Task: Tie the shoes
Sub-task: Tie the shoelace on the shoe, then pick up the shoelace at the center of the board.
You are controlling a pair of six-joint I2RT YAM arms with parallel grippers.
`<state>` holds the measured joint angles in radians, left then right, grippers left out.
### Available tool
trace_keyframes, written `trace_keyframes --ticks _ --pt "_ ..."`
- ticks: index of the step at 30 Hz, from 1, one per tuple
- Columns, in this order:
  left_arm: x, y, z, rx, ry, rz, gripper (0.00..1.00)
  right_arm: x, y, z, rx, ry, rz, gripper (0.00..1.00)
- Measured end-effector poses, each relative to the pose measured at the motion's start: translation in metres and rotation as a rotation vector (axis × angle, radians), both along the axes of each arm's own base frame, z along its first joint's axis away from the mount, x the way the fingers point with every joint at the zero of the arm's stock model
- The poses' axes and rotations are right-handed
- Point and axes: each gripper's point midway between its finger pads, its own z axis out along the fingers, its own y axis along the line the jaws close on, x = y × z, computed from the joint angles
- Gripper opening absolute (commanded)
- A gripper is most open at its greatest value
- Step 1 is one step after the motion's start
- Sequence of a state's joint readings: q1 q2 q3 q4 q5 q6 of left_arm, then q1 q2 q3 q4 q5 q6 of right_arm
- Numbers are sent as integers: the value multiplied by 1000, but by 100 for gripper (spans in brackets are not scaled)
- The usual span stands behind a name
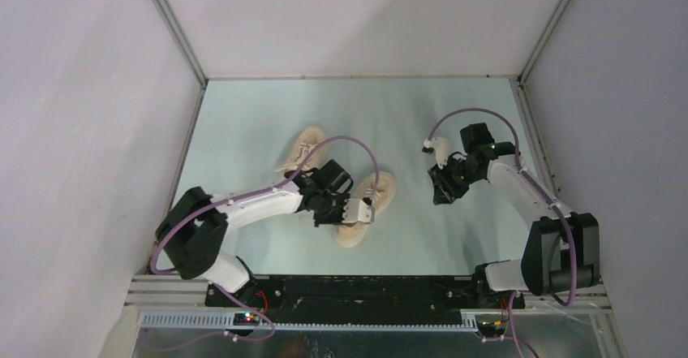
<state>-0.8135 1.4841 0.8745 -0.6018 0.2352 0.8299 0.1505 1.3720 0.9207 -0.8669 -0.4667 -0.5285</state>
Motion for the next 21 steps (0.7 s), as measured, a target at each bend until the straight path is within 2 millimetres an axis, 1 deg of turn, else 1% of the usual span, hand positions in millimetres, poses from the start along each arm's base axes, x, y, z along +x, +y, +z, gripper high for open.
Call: trace_keyframes --ticks 1,3,5,7,8,10,12,13,17,21 --pt "-4 -7 -1 -4 17 -22 1 5 6 9 34 -17 -1 47" --pt "-12 -22 0 -24 55 -64 0 16 19 27 105 -56 -12 50" --pt "-17 -36 3 -48 83 -88 0 26 28 41 161 -84 -19 51" --pt "-17 -52 11 -72 106 -88 0 36 40 52 210 -83 -15 52" --pt "-15 -61 16 -90 107 -84 0 43 46 56 231 -79 -9 52" --pt "-10 -71 24 -120 98 -70 0 51 58 56 259 -65 9 52" --pt "-6 -72 28 -135 92 -42 0 52 73 51 286 -39 37 53" --pt "-5 -70 29 -139 93 -20 0 49 82 48 301 -17 56 54" --pt "4 -53 30 -142 114 101 0 37 123 41 382 49 146 56" --pt "8 -39 30 -152 134 194 0 25 152 33 446 109 219 56"
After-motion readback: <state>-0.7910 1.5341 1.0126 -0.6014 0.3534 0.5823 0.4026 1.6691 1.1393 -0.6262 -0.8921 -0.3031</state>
